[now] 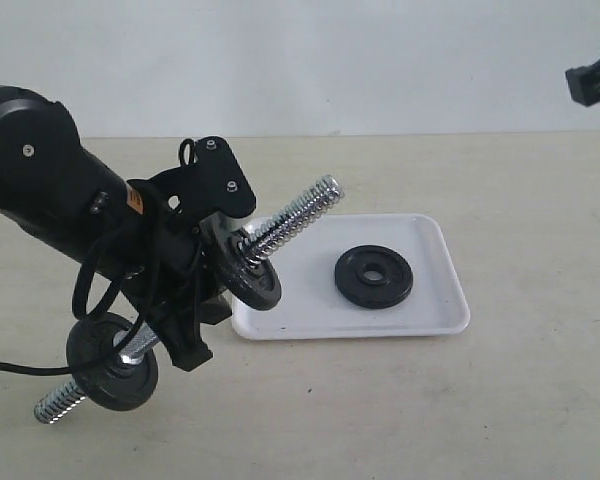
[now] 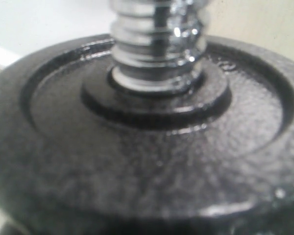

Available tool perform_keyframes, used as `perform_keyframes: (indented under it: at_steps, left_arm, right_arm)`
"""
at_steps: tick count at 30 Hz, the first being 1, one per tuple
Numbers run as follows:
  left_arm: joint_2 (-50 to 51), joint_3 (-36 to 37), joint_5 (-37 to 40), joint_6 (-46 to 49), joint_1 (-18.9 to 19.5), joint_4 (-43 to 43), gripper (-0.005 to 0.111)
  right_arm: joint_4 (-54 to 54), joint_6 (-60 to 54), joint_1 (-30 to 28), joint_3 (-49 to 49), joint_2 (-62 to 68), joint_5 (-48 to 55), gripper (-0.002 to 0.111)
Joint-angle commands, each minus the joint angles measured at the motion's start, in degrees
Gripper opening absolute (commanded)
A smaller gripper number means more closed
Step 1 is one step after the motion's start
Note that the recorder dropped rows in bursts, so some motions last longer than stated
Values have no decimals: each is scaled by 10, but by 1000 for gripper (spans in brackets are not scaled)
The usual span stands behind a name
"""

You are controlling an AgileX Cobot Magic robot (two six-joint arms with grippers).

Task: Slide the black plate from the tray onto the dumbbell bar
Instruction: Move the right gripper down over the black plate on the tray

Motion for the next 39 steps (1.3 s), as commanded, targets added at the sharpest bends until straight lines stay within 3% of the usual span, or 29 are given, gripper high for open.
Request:
perform_keyframes:
  at_steps: [1,4,8,12,24,26,29,30,33,39]
  left_arm:
    - [-30,-18,-65,8,2,3,4]
    - [-30,-18,-65,8,2,10,4]
    - [-30,-18,-65,2,10,18,4]
    - [-33,-18,-62,-18,35,22,4]
    - [-68,-18,-45,-15,96,30,4]
    - [-69,-18,-39,-14,99,30,4]
    - [-69,-18,-30,-14,99,30,4]
    - [-69,-18,-30,-14,99,30,4]
    - [-69,-18,-27,-14,99,30,4]
    - [-69,-18,-26,-14,99,30,4]
  right_arm:
    - [361,-330,2,-32,38,135,0]
    - [437,-385,2,-69,82,219,0]
    - [536,-402,2,-95,114,191,0]
    - [625,-497,7,-106,134,164,0]
    - [655,-518,71,-112,231,82,3]
    - [655,-522,86,-112,242,61,13]
    - [656,-519,101,-112,258,24,43]
    - [658,-516,101,-112,262,13,62]
    - [659,-500,101,-112,274,-11,101]
    - [679,-500,101,-122,293,-18,105]
